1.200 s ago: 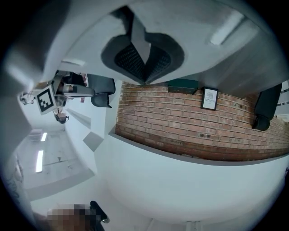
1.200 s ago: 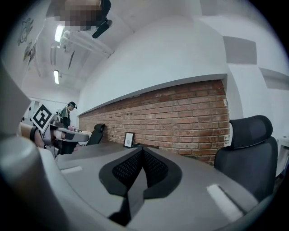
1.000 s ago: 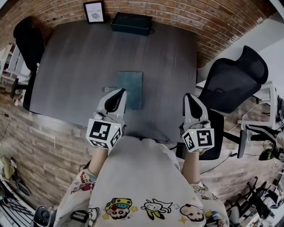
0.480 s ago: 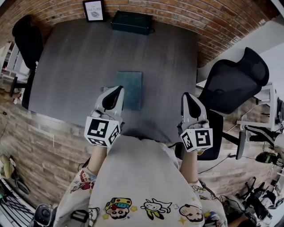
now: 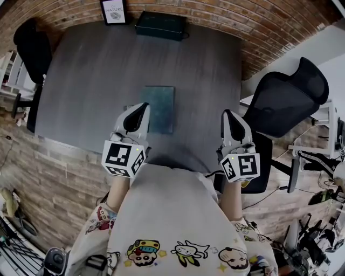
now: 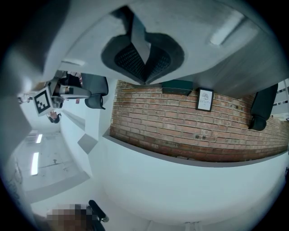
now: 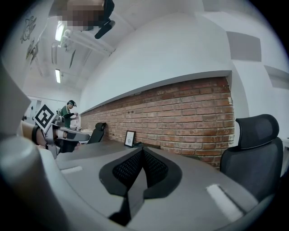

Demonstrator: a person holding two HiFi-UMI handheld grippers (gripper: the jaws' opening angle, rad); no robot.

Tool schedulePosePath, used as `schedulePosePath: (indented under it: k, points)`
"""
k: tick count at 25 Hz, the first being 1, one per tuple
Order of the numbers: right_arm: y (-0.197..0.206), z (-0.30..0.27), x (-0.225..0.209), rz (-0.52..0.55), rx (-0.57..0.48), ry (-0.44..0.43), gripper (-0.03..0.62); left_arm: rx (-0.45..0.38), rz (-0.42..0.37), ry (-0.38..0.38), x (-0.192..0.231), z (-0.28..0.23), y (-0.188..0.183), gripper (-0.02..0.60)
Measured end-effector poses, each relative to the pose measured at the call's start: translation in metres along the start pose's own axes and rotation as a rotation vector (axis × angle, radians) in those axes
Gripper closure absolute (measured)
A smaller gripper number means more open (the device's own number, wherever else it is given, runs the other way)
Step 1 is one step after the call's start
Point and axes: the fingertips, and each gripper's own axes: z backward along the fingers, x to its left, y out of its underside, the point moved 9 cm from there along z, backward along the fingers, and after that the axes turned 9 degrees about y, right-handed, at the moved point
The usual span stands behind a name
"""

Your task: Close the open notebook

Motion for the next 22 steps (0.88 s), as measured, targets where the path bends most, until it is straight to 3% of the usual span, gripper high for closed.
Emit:
schedulePosePath:
  k: [22]
  points:
    - [0.0057, -0.0025, 0.0078, -0.012, 0.027, 0.008, 0.586, -0.002, 0.007, -0.015, 0.0105, 0.0083, 0.0012, 0.583]
